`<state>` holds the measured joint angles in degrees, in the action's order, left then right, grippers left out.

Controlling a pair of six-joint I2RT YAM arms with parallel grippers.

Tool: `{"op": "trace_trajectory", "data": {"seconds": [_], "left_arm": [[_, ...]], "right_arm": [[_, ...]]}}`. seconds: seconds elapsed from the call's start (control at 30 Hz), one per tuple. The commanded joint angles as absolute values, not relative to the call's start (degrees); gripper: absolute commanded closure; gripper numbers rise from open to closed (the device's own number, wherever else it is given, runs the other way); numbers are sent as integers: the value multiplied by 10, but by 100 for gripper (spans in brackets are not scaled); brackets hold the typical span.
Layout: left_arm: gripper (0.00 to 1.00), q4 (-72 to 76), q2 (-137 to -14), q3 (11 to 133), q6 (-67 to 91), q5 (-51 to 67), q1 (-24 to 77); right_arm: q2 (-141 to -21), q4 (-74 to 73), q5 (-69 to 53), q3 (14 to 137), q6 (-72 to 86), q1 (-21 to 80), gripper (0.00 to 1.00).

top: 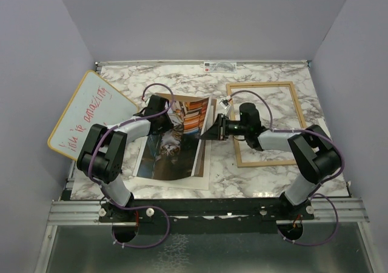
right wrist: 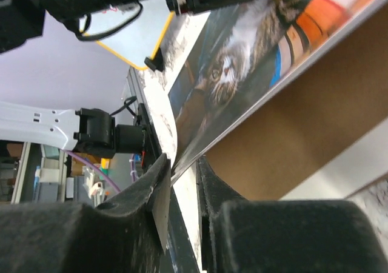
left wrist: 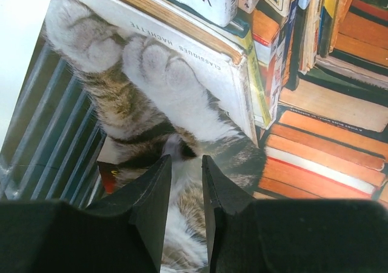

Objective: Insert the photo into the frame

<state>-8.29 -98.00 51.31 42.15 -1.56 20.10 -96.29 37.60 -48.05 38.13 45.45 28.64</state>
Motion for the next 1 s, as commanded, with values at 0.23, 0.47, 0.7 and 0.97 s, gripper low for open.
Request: {"op": "trace_trajectory", "data": {"seconds": [0.23, 0.47, 0.7, 0.97], "left_arm": [[70, -210, -1050, 465, 419, -6, 206], [70, -215, -1052, 480, 413, 0, 206], [70, -225, -1048, 492, 407, -1, 206], [70, -230, -1051, 505, 404, -1, 206]], "right_arm": [[-940, 418, -462, 390, 407, 314, 77], [-915, 345, -489, 428, 292, 323, 66], [-918, 228, -482, 466, 173, 334, 72], [-929, 176, -443, 481, 114, 349, 78]]}}
